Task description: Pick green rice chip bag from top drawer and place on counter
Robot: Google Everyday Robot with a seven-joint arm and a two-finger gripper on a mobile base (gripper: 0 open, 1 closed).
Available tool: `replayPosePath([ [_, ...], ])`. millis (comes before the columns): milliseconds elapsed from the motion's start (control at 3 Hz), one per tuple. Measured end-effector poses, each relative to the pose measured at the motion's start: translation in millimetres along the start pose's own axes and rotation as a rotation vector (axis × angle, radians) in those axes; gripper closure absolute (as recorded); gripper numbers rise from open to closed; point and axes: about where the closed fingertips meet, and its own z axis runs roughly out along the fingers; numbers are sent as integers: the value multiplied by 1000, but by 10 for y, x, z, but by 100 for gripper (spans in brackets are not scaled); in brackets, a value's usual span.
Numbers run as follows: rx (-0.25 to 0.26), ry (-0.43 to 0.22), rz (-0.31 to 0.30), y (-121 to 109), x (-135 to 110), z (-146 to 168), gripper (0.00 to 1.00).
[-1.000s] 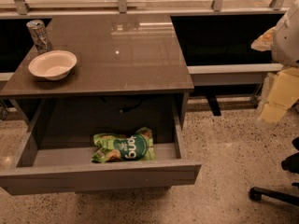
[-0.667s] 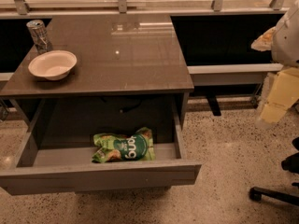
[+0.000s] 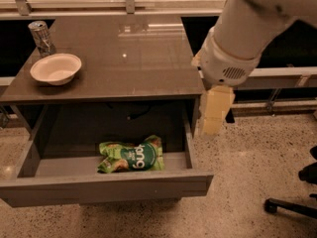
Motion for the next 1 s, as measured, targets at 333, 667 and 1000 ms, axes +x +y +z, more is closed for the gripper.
replayPosePath([
  [333, -56, 1, -103, 27, -485, 601, 0],
  [667, -117, -7, -153, 134, -739, 1124, 19],
  [1000, -112, -47, -211, 131, -877, 1232, 16],
])
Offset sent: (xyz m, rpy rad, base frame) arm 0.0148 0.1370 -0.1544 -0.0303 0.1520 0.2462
